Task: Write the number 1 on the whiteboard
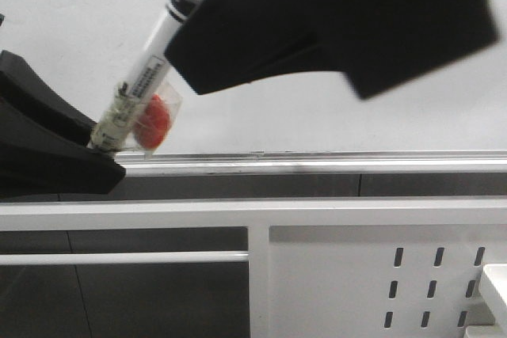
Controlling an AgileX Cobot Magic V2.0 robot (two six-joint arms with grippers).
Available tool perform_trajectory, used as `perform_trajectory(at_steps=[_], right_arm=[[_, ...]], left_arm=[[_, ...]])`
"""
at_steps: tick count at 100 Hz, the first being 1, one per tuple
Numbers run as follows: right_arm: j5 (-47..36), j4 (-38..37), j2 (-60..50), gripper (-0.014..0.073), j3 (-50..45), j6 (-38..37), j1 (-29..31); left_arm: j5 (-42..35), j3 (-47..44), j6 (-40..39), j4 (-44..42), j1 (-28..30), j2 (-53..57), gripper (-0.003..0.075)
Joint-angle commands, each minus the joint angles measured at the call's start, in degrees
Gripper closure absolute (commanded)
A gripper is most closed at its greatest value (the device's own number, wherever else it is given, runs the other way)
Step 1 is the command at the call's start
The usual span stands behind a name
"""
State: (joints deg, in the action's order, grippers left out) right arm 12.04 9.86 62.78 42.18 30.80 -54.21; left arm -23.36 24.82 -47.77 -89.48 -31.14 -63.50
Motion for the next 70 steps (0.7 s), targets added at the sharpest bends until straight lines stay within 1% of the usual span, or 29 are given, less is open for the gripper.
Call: perform_trajectory(at_steps=[1, 17, 63, 70], right_arm=[[-4.4, -0.4, 1.0, 0.034, 3.3, 0.2, 0.0], [-4.2, -0.4, 3.6, 0.034, 5.5, 0.2, -0.1], [-5.3, -0.4, 4.4, 0.0342, 5.5, 0.2, -0.1], [-5.3, -0.4, 4.4, 0.0367, 5.5, 0.2, -0.1]], left_arm=[[-2.7, 2.0, -0.6, 0.4, -0.3, 1.1, 0.074], [-2.9, 2.0, -0.6, 0.4, -0.3, 1.0, 0.074], [-2.9, 2.0, -0.6, 0.4, -0.3, 1.0, 0.074], [-2.9, 2.0, -0.6, 0.4, -0.3, 1.0, 0.074]])
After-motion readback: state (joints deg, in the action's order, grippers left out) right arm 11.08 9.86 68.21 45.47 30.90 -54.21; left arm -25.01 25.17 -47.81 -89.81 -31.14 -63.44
